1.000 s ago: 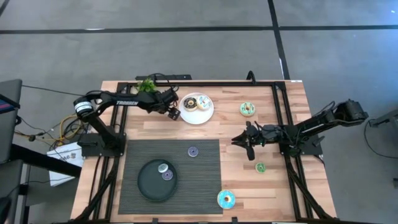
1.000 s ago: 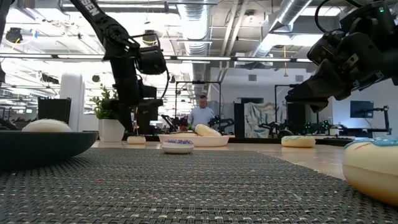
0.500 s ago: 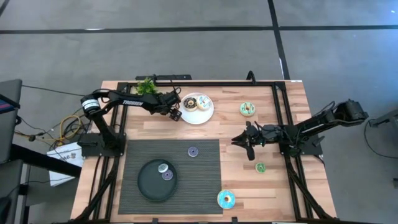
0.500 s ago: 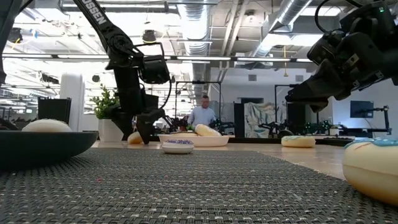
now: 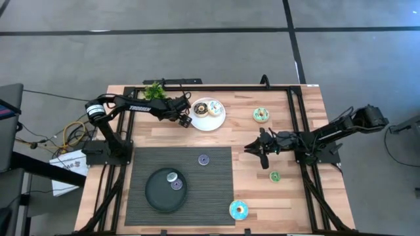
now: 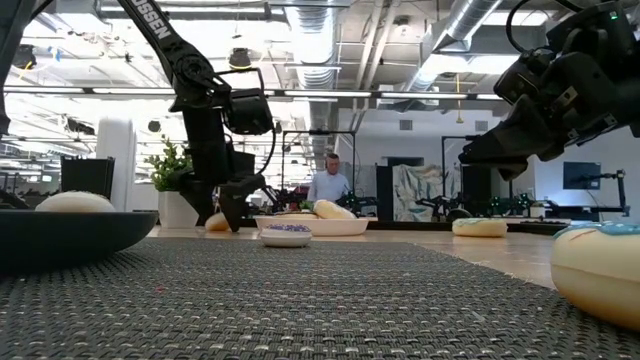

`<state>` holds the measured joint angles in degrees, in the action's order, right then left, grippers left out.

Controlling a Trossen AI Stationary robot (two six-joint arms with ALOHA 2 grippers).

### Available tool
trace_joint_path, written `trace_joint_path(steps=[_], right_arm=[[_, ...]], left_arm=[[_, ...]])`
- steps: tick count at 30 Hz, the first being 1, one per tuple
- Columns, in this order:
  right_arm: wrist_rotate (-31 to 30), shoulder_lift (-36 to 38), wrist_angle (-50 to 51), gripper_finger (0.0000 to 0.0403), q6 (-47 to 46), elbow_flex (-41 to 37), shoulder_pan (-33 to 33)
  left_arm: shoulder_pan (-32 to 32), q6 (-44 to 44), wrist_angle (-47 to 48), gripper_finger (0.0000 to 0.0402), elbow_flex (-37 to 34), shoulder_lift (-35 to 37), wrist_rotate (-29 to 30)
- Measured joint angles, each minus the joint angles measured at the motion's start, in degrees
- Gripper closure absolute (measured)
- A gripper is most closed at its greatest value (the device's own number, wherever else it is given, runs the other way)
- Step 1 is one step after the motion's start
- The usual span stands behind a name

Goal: Pick & Place donuts
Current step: Put the small white donut on the black plate

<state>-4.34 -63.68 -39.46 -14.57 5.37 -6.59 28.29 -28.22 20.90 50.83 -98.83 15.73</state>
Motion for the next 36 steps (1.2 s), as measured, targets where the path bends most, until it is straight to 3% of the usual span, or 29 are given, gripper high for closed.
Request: trace_joint_path(steps=[8,36], right_arm=[[0.0,0.0,0.0,0.0337,0.0,0.0,0.0],[0.0,0.0,0.0,0.0337,0.0,0.0,0.0]], left_arm=[[0.0,-0.2,0.4,0.0162,0.0,0.0,0.0],[0.0,-1.4,0.8,0.0224,0.0,0.0,0.1]])
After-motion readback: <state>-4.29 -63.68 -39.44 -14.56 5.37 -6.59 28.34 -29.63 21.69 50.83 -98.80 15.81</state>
